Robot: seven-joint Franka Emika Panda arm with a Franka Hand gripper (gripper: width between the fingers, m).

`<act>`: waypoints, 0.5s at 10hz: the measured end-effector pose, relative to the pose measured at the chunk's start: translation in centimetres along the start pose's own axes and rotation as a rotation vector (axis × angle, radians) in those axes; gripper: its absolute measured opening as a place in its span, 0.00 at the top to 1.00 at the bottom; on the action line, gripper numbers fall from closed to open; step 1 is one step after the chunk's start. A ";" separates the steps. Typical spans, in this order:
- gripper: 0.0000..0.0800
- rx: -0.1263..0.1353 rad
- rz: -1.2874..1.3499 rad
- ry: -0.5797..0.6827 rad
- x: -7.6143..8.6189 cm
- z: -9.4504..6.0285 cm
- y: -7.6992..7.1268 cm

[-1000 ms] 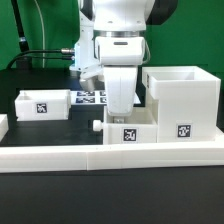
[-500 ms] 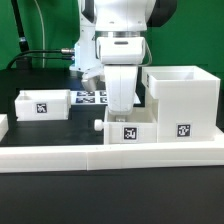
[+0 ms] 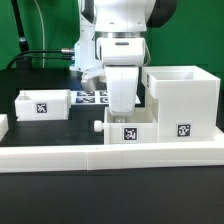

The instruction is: Assemble drawer

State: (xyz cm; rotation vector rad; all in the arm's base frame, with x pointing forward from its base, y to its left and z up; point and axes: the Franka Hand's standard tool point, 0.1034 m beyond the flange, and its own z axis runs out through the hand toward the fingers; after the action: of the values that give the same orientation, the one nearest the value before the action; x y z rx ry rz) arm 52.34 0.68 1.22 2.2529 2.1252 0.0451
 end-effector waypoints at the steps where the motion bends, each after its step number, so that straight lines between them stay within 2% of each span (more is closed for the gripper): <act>1: 0.95 0.000 0.003 0.000 -0.1 0.0 0.0; 5: 0.95 0.000 0.000 0.000 0.0 0.0 0.0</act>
Offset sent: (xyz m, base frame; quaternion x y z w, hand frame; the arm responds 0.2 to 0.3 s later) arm 0.0000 0.0000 0.0000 0.0000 0.0000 0.0000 1.0000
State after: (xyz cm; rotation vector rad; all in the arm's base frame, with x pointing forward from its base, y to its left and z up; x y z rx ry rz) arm 52.33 0.71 1.22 2.2528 2.1259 0.0452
